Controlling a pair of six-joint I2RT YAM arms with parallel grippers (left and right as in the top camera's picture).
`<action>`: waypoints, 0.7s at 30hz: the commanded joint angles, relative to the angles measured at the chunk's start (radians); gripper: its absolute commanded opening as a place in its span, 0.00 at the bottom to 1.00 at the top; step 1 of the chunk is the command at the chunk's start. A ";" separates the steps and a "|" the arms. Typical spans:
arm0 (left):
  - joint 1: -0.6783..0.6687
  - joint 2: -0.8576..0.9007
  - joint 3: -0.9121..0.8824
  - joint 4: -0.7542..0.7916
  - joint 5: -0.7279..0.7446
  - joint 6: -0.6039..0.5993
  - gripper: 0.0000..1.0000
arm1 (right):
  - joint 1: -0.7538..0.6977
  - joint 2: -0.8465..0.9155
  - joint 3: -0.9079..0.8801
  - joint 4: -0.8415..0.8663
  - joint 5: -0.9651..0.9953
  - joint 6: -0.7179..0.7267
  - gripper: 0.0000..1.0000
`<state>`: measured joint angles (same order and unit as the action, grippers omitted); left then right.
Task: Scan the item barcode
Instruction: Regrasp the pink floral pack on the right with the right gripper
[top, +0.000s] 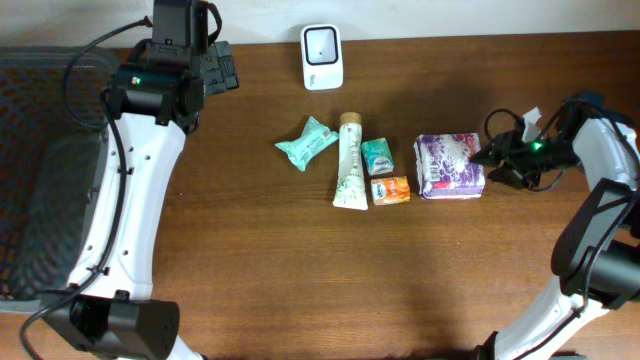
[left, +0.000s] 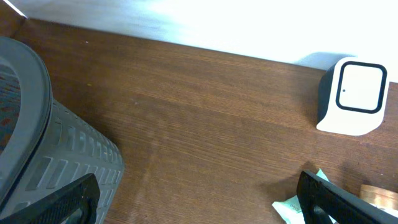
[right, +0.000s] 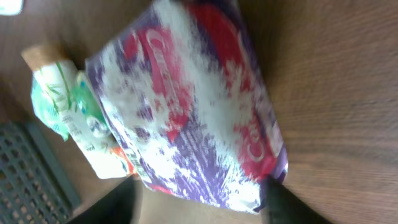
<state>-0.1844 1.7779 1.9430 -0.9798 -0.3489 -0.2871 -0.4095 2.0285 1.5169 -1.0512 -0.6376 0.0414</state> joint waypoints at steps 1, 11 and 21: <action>0.004 0.000 0.004 0.002 -0.007 0.012 0.99 | -0.016 -0.007 0.034 0.034 0.039 0.000 0.87; 0.004 0.000 0.004 0.002 -0.007 0.012 0.99 | 0.115 0.018 -0.090 0.261 0.134 -0.014 0.80; 0.004 0.000 0.004 0.002 -0.007 0.012 0.99 | 0.141 0.031 0.001 0.145 -0.164 -0.015 0.04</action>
<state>-0.1844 1.7779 1.9430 -0.9798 -0.3489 -0.2871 -0.2783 2.0815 1.4406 -0.8780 -0.6647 0.0296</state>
